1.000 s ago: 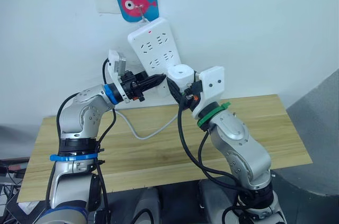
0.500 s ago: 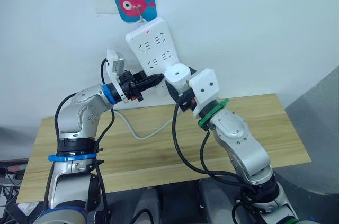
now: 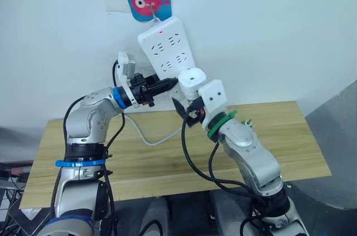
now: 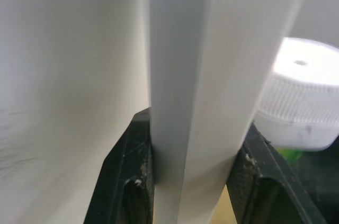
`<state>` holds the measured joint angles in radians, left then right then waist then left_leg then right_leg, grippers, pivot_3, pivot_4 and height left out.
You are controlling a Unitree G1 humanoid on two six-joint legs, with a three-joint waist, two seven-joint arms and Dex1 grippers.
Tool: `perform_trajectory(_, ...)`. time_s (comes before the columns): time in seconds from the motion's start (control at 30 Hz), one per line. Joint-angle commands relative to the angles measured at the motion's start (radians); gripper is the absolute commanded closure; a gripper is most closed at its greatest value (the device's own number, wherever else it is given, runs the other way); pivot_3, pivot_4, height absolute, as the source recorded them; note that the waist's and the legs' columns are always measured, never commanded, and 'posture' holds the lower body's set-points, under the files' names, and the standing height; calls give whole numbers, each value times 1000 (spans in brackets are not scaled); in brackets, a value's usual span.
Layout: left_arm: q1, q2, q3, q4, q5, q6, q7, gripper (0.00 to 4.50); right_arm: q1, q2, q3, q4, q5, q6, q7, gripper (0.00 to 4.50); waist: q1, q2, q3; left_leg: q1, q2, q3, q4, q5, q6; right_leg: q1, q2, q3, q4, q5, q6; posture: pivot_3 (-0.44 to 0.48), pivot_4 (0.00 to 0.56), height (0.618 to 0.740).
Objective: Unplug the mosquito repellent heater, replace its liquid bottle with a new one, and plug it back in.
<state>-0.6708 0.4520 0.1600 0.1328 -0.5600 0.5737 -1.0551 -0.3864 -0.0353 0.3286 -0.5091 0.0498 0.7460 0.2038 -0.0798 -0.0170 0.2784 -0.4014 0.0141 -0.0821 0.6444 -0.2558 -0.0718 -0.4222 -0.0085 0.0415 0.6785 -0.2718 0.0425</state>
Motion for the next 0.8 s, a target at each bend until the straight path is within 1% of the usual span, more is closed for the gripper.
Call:
perform_trajectory(0.03, -2, 2, -19, 41, -7, 3, -10, 3184, 24, -43, -26, -109, 44, 84, 44, 24, 1, -1, 1, 0, 0, 0, 0, 0, 0, 0, -2, 0, -1, 0, 0, -74, 284, 740)
perform_trajectory(0.17, -15, 11, -29, 92, 9, -31, -28, 3184, 41, -103, -44, -202, 89, 161, 85, 24, -1, -4, 4, 0, -1, 0, 0, 0, 1, 0, -7, -1, -1, 0, 0, -84, 283, 740)
perform_trajectory(0.27, -33, 25, -37, 137, 23, -57, -50, 3184, 68, -148, -73, -264, 126, 213, 112, 24, -1, -6, 5, 0, -3, 1, -1, 0, 1, 1, -7, -1, -2, 0, 0, -85, 283, 740)
perform_trajectory(0.43, -94, 77, -53, 284, 76, -152, -104, 3184, 188, -275, -197, -401, 232, 270, 206, 24, -2, -8, 7, 0, -4, 1, -1, 0, 1, 1, -6, -2, -3, 0, 0, -85, 282, 740)
perform_trajectory(0.5, -124, 96, -61, 356, 106, -208, -124, 3184, 218, -311, -258, -428, 285, 273, 247, 24, -1, -8, 7, 0, -4, 1, -1, 0, 1, 1, -5, -2, -3, 0, 0, -81, 278, 740)
perform_trajectory(0.57, -153, 111, -66, 431, 130, -254, -135, 2469, 227, -338, -307, -431, 338, 268, 281, 0, -2, -9, 7, 0, -3, 1, 0, 0, 1, 2, -3, -2, -3, 0, 1, -80, 272, 740)
perform_trajectory(0.6, -164, 116, -65, 458, 135, -267, -141, 2316, 225, -349, -318, -428, 356, 265, 290, 0, -2, -8, 7, 1, -3, 1, 0, 0, 1, 2, -3, -2, -2, 0, 1, -80, 272, 740)
perform_trajectory(0.63, -173, 123, -62, 482, 139, -277, -146, 1889, 217, -357, -327, -421, 370, 260, 298, 0, -2, -8, 7, 2, -3, 1, 0, 1, 2, 2, -3, -1, -1, 0, 1, -80, 272, 740)
perform_trajectory(0.67, -178, 131, -56, 500, 145, -288, -144, 1704, 205, -363, -335, -410, 384, 256, 304, 0, -3, -8, 7, 2, -3, 1, 0, 1, 3, 2, -3, -2, 0, 0, 1, -80, 272, 740)
perform_trajectory(0.7, -177, 142, -50, 512, 150, -299, -144, 1427, 192, -369, -338, -399, 393, 249, 308, 0, -3, -8, 7, 3, -2, 1, 0, 2, 4, 2, -2, -2, 0, 0, 1, -63, 266, 740)
perform_trajectory(0.77, -162, 172, -33, 518, 156, -314, -138, 808, 161, -375, -334, -370, 406, 233, 313, 0, -5, -8, 7, 4, -1, 1, -1, 3, 6, 2, 0, -2, 2, 0, 1, -63, 266, 740)
perform_trajectory(0.8, -150, 188, -23, 511, 154, -314, -137, 492, 149, -375, -329, -357, 411, 225, 313, 0, -7, -8, 7, 4, 0, 1, -1, 4, 6, 2, 1, -2, 2, 0, 1, -45, 265, 740)
